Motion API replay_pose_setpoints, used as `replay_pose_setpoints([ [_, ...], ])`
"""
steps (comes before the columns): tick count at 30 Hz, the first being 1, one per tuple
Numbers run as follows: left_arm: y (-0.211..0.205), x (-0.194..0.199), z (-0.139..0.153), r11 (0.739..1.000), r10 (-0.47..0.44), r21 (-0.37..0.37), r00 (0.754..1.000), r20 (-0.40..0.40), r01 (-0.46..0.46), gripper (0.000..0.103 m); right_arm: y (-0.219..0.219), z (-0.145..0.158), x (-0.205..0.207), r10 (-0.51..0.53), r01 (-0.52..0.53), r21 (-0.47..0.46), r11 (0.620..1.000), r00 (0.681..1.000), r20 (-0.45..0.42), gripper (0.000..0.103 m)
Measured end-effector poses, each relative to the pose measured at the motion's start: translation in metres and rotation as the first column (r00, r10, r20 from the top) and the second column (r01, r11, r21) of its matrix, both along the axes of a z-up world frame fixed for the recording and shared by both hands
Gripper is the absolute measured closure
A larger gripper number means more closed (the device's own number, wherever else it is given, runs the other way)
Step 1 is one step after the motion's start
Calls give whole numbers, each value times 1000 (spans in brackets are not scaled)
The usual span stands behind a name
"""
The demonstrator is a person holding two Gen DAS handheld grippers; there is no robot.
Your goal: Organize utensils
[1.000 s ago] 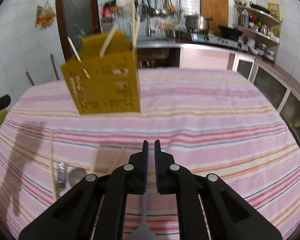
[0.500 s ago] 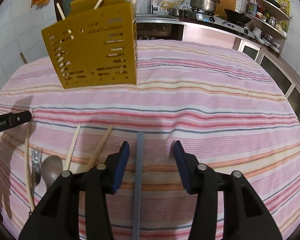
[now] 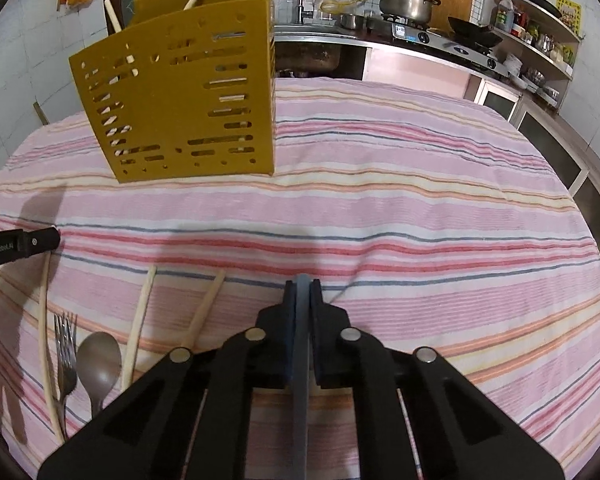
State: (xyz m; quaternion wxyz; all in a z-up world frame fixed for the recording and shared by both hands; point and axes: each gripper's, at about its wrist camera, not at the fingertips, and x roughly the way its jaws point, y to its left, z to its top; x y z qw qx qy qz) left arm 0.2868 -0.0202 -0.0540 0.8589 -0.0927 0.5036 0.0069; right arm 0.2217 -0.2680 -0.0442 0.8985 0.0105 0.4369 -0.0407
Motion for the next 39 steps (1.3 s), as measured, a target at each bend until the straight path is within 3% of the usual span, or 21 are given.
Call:
replay_pose_setpoints([
  [8, -3, -17, 36, 999, -32, -11, 989, 147, 34, 98, -12, 31, -22, -17, 10, 64, 998, 994, 107, 96],
  [13, -4, -46, 73, 999, -52, 8, 956, 288, 52, 98, -18, 59, -40, -31, 13, 82, 997, 976, 214, 96],
  [17, -5, -75, 100, 997, -78, 26, 914, 398, 73, 98, -19, 74, -51, -33, 6, 95, 995, 958, 286, 96],
  [24, -8, -120, 131, 993, -119, 91, 812, 571, 82, 98, -13, 89, -68, -28, 3, 62, 998, 916, 400, 96],
  [32, 2, -149, 141, 992, -121, 107, 768, 629, 69, 98, -11, 97, -75, -35, 11, 54, 998, 878, 477, 96],
  [39, -2, -143, 154, 991, -126, 108, 742, 658, 73, 98, -12, 115, -69, -27, 0, 50, 999, 850, 526, 96],
])
